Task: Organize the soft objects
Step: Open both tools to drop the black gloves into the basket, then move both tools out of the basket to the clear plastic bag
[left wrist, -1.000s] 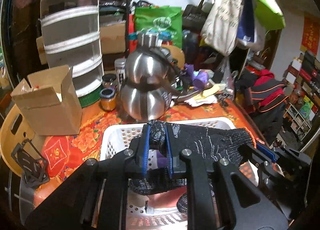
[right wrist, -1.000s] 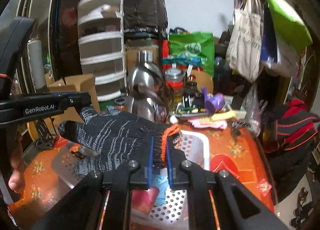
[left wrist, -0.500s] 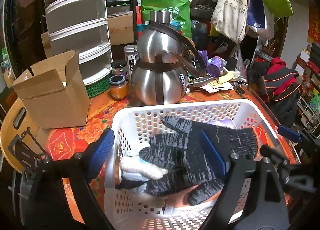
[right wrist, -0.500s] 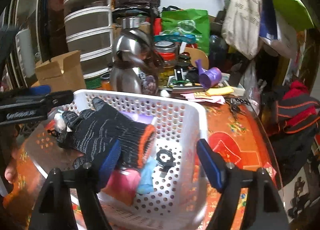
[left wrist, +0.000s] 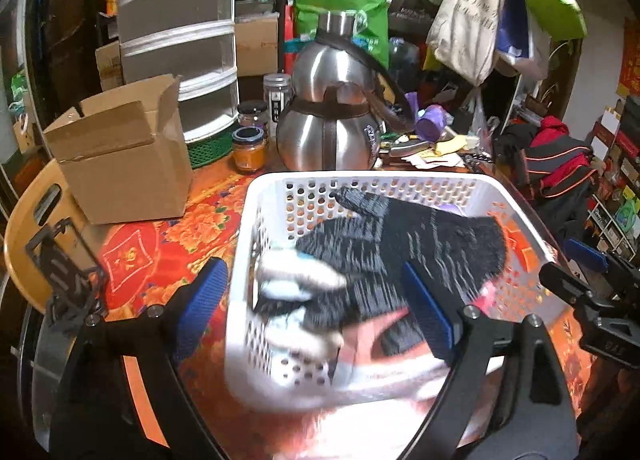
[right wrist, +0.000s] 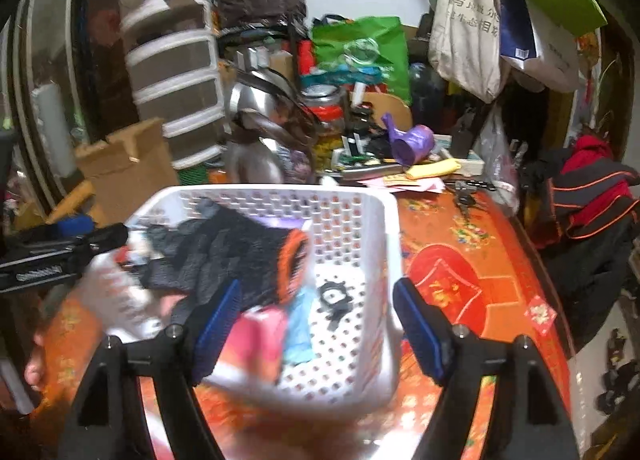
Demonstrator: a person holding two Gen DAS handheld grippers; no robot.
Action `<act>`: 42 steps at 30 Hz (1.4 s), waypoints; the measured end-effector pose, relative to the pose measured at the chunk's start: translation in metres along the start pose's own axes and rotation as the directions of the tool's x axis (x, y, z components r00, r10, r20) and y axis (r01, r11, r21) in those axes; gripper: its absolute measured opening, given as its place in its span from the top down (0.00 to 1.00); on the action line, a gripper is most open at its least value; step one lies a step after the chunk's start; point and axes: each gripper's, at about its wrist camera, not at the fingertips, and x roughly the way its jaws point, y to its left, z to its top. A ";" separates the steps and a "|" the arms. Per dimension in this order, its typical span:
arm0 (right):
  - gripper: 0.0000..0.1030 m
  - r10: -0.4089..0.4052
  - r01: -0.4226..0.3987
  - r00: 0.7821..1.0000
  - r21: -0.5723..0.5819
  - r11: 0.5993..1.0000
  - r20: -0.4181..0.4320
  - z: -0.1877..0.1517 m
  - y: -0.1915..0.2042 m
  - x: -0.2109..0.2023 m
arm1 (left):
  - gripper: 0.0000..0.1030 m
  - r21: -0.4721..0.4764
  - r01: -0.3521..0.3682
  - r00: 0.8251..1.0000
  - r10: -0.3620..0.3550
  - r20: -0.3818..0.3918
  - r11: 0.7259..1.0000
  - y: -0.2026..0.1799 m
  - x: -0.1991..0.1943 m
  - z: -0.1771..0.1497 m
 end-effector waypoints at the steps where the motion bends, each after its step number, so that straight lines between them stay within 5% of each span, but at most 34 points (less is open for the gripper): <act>1: 0.25 0.010 -0.010 1.000 -0.002 1.000 0.007 -0.004 0.002 -0.008 | 0.16 0.003 -0.001 1.000 0.001 0.010 1.000 0.001 -0.009 -0.006; 10: 0.21 0.068 -0.067 0.998 -0.014 0.998 0.001 -0.072 0.011 -0.061 | 0.03 0.006 -0.020 0.997 0.019 0.076 1.000 0.015 -0.081 -0.072; 14: 0.20 0.070 -0.070 0.996 -0.011 0.997 -0.051 -0.106 0.010 -0.057 | 0.03 0.007 0.009 1.000 -0.009 0.029 1.000 0.019 -0.091 -0.115; 20: 0.20 0.096 -0.091 0.979 0.038 0.995 -0.180 -0.141 -0.001 -0.025 | 0.03 -0.048 0.030 0.996 -0.033 -0.081 0.998 0.032 -0.075 -0.162; 25: 0.20 0.113 -0.109 0.973 0.028 0.994 -0.200 -0.153 0.002 -0.016 | 0.03 -0.054 0.040 0.985 -0.048 -0.166 0.998 0.032 -0.047 -0.183; 42: 0.20 0.110 -0.123 0.958 -0.032 0.992 -0.263 -0.153 0.022 0.016 | 0.03 -0.031 0.089 0.963 -0.094 -0.253 0.996 0.018 -0.014 -0.207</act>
